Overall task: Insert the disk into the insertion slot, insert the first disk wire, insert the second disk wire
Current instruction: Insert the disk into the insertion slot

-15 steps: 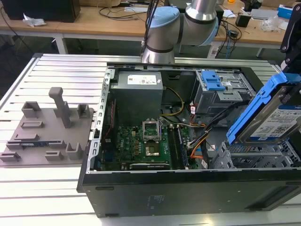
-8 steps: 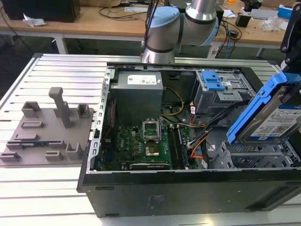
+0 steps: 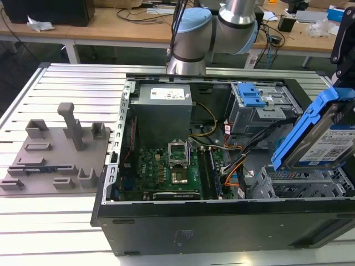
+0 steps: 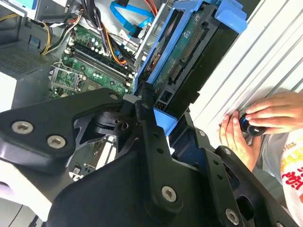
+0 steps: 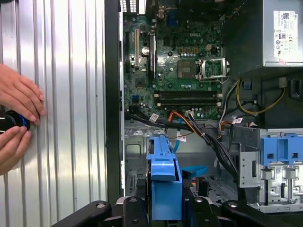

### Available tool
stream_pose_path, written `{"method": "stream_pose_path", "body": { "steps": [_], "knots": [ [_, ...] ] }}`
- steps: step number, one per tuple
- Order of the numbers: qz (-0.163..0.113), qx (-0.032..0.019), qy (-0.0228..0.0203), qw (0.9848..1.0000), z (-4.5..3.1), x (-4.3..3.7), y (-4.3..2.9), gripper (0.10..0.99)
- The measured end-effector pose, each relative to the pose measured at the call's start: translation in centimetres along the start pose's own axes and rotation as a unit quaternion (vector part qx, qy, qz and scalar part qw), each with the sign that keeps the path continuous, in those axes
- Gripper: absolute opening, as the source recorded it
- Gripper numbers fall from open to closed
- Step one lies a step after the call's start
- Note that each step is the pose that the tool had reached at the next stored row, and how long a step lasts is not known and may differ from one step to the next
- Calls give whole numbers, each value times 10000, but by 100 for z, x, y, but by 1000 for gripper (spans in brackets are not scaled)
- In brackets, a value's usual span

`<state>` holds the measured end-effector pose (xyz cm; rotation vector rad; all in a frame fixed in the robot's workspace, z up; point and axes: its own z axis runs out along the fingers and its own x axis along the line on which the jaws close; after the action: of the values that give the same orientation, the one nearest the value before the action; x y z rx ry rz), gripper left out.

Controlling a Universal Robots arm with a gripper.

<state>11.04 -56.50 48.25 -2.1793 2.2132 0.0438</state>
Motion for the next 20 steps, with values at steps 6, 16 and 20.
{"method": "stream_pose_path", "body": {
  "steps": [6,16,20],
  "knots": [
    [1,1,2,10000,1,-1,-5,365],
    [1,1,6,10000,9,-6,-29,365],
    [1,1,8,10000,23,-26,-34,365]
  ]
}}
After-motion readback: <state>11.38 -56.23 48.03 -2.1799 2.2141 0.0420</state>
